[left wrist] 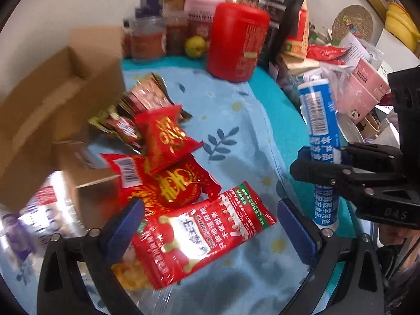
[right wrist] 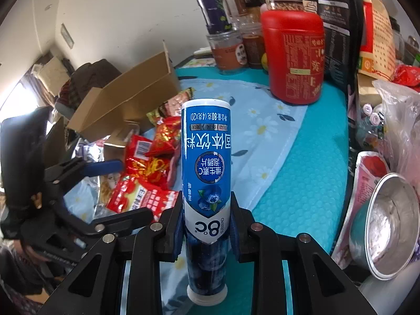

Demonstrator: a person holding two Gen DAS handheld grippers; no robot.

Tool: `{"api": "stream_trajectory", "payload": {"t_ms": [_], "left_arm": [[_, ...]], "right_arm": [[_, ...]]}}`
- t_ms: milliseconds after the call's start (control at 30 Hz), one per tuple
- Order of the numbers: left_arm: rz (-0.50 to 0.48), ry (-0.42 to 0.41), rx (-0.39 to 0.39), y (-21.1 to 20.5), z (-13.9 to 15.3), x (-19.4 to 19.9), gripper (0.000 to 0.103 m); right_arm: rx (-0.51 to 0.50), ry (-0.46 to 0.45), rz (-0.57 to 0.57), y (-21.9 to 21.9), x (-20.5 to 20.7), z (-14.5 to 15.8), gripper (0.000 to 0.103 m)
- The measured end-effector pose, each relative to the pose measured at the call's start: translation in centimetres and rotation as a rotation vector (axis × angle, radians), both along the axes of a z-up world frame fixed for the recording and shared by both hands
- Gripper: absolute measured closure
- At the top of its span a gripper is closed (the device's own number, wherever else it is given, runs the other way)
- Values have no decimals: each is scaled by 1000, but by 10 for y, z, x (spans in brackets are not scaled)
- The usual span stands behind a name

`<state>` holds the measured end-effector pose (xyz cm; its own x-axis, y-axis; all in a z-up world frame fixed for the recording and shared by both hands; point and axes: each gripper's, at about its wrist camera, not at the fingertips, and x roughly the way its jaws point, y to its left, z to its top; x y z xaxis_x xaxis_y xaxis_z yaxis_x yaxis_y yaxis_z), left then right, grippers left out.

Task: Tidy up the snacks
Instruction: 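Lower the left gripper onto the red sauce packet and close it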

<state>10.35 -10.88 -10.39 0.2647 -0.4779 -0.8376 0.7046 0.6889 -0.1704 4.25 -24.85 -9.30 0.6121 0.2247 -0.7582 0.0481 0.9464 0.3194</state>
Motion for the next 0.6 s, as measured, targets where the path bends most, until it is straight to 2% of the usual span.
{"api": "stream_trajectory", "payload": {"t_ms": [67, 233, 333, 367, 400, 467, 567, 600], "left_arm": [[-30, 13, 17, -2, -6, -1, 0], [-116, -21, 91, -10, -13, -23, 0], [-132, 49, 79, -8, -17, -30, 0], [-127, 96, 68, -7, -20, -30, 0], [-119, 110, 59, -5, -22, -33, 0], [-116, 87, 66, -4, -23, -40, 0], [-87, 44, 86, -1, -23, -50, 6], [-75, 32, 98, 0, -24, -54, 16]], "right_arm": [[-3, 12, -3, -3, 2, -2, 75], [7, 40, -4, -7, 3, -10, 75], [8, 48, -5, -7, 2, -13, 75], [9, 47, -3, -7, 0, -13, 75], [8, 45, -1, -6, -1, -12, 75], [5, 39, 5, -3, -6, -10, 75], [2, 38, 12, 2, -11, -9, 75], [6, 39, 15, 3, -13, -9, 75]]}}
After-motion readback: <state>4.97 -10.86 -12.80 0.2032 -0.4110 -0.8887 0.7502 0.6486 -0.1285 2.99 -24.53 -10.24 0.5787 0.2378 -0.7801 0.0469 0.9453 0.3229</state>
